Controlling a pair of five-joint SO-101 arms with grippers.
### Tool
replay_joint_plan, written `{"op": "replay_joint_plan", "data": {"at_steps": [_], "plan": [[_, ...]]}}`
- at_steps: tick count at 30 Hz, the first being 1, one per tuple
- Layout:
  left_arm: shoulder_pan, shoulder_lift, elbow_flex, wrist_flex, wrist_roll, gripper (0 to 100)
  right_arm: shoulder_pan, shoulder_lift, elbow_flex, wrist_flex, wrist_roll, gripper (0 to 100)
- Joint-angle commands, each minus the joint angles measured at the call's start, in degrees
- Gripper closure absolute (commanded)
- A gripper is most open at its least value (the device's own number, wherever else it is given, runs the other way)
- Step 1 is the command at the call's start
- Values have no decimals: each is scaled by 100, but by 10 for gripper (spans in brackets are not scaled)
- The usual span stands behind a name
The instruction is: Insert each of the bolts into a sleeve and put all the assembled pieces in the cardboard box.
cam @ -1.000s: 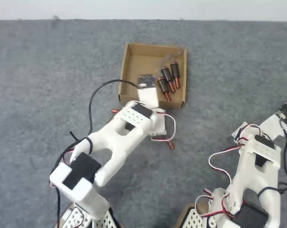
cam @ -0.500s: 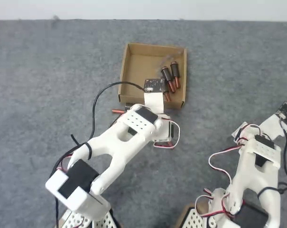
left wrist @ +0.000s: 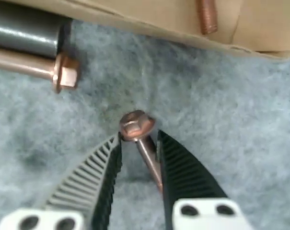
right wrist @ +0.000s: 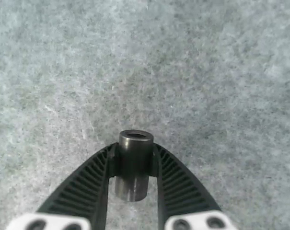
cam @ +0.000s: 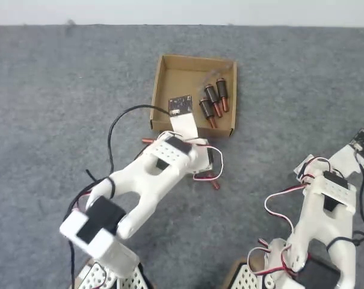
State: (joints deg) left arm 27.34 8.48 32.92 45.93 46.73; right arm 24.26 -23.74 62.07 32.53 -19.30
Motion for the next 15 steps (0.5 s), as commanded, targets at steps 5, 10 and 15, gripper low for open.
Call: {"op": "replay_joint_plan", "data": {"at_steps": [5, 10, 15], "plan": [[0, 536, -1024, 879, 44, 896, -57, -286, -26, -57, 88, 991], [35, 554, -1051, 941, 44, 896, -57, -286, -26, -66, 88, 991], [448, 545, -989, 1073, -422, 896, -57, -286, -26, -75, 97, 991]]}}
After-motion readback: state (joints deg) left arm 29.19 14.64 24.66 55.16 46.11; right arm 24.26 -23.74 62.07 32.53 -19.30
